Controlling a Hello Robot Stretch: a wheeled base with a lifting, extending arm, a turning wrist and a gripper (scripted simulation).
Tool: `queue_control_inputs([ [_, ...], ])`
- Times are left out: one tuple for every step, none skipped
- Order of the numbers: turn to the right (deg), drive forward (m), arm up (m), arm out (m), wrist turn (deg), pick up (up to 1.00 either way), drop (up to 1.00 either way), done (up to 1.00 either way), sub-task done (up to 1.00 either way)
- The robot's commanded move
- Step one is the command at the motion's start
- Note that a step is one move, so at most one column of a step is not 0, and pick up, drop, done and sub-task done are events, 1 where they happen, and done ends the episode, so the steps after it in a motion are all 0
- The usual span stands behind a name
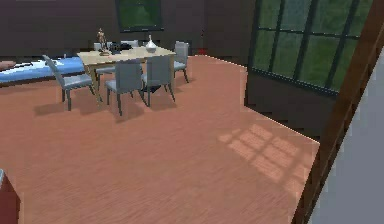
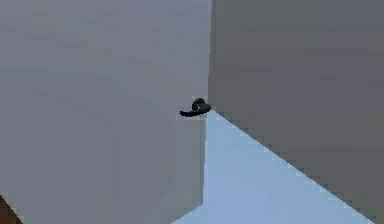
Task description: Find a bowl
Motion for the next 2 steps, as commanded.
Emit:
queue_control_inputs([
  [-3.0, 0.00, 0.00, 0.00, 0.0, 0.00, 0.00, 0.00, 0.00],
  [0.0, 0.70, 0.00, 0.00, 0.0, 0.00, 0.00, 0.00, 0.00],
])
